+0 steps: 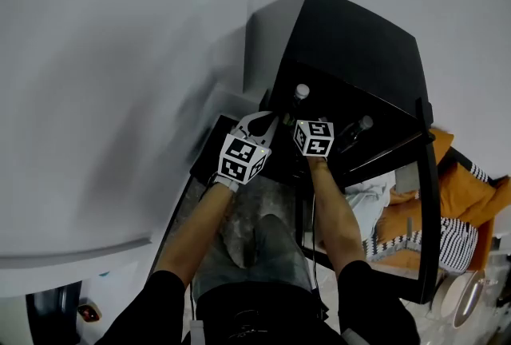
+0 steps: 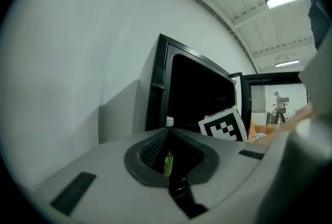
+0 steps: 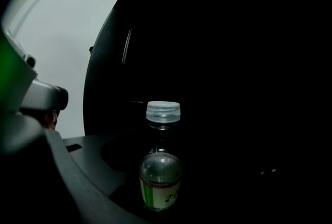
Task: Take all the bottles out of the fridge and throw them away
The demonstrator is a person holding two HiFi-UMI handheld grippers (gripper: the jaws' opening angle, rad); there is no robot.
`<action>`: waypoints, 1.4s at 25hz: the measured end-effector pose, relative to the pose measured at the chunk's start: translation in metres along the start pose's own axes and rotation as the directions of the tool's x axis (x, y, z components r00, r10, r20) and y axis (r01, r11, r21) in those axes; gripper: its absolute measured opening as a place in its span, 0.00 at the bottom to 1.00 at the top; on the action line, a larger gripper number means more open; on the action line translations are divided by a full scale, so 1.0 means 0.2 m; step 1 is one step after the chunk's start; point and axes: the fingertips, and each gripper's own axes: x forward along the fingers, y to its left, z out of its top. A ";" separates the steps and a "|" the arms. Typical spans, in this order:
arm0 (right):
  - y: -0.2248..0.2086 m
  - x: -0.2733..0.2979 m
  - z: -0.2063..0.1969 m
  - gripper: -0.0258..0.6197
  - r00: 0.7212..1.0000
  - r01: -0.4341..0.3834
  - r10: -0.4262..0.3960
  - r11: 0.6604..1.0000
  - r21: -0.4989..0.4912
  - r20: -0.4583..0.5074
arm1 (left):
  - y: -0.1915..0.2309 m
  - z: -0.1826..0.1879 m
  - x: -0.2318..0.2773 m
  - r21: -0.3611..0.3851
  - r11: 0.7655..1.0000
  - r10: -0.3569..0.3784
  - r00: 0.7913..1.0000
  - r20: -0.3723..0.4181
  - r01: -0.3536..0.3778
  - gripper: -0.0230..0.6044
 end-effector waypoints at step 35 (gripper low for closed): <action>0.38 -0.87 0.70 0.34 0.995 0.089 -0.088 0.996 0.016 -0.053 | -0.21 0.80 -0.43 -0.034 0.997 -0.076 0.993 -0.095 0.073 0.04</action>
